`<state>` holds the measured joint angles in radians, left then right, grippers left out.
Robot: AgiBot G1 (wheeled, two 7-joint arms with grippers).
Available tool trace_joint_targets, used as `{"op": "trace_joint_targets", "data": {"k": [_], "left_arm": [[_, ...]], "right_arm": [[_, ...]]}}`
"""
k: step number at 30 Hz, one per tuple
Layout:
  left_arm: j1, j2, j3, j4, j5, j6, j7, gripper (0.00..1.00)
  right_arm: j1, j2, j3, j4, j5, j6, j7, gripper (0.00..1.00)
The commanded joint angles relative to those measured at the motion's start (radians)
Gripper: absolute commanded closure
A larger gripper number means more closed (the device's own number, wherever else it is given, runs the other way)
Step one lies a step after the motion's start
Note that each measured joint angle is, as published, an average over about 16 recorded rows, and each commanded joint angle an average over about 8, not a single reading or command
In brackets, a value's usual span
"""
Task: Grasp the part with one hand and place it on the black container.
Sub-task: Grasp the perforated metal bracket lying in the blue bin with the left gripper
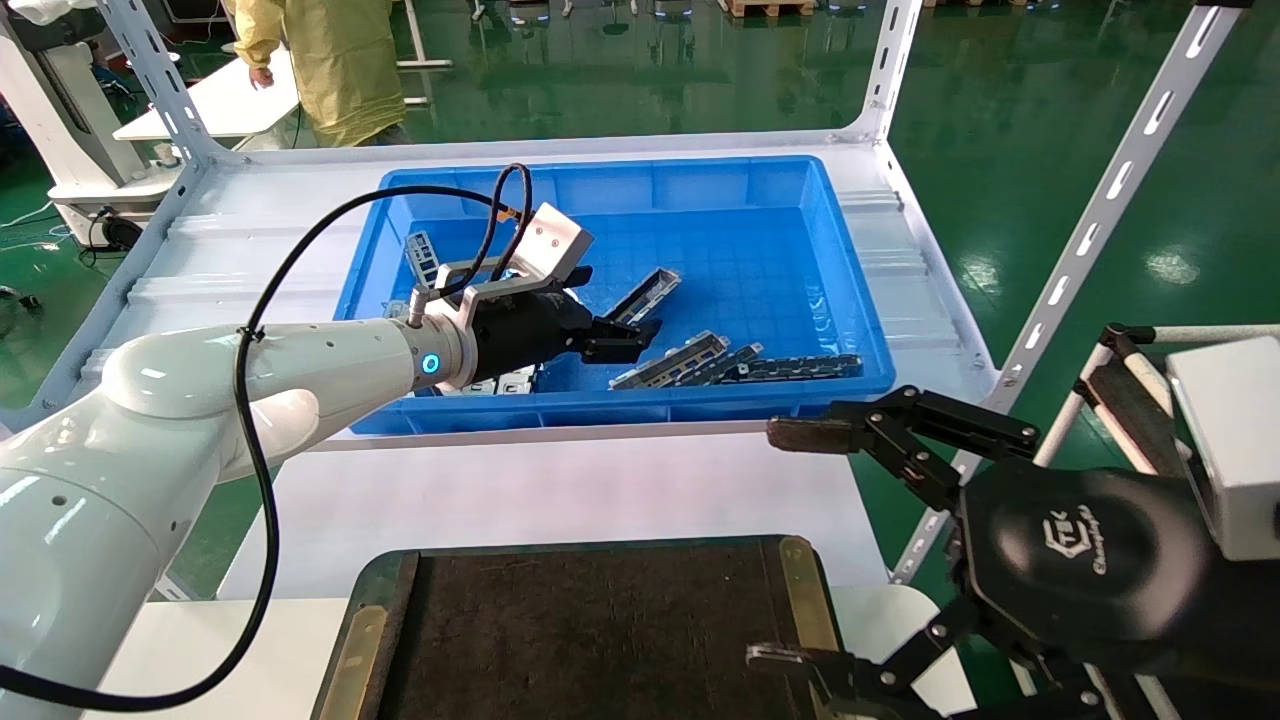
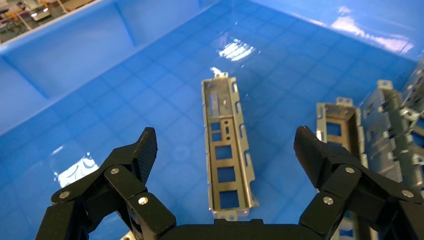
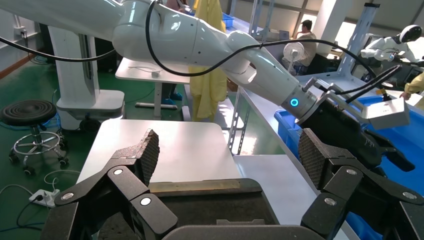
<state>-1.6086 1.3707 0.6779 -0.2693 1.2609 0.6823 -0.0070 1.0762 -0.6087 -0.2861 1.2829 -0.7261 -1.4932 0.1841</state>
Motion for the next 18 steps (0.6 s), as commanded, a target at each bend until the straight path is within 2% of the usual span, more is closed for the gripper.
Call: {"op": "trace_joint_targets", "data": {"k": [1,2,3,4,18], "left_arm": [[0.006,0.000,0.024,-0.010,-0.006,-0.018,-0.019,0.73],[0.007,0.000,0.036,-0.015,-0.011,-0.026,-0.029,0.85],[0.009,0.000,0.047,-0.019,-0.015,-0.034,-0.037,0.96],[0.010,0.000,0.058,-0.023,-0.020,-0.041,-0.045,1.00],[0.019,-0.003,0.185,-0.057,-0.101,-0.110,-0.112,1.00]], "right_arm": [[0.000,0.000,0.000,0.000,0.000,0.000,0.000,0.82],[0.000,0.000,0.000,0.000,0.000,0.000,0.000,0.95],[0.000,0.000,0.000,0.000,0.000,0.000,0.000,1.00],[0.000,0.000,0.000,0.000,0.000,0.000,0.000,1.00],[0.000,0.001,-0.001,0.000,0.001,0.001,-0.001,1.00]]}}
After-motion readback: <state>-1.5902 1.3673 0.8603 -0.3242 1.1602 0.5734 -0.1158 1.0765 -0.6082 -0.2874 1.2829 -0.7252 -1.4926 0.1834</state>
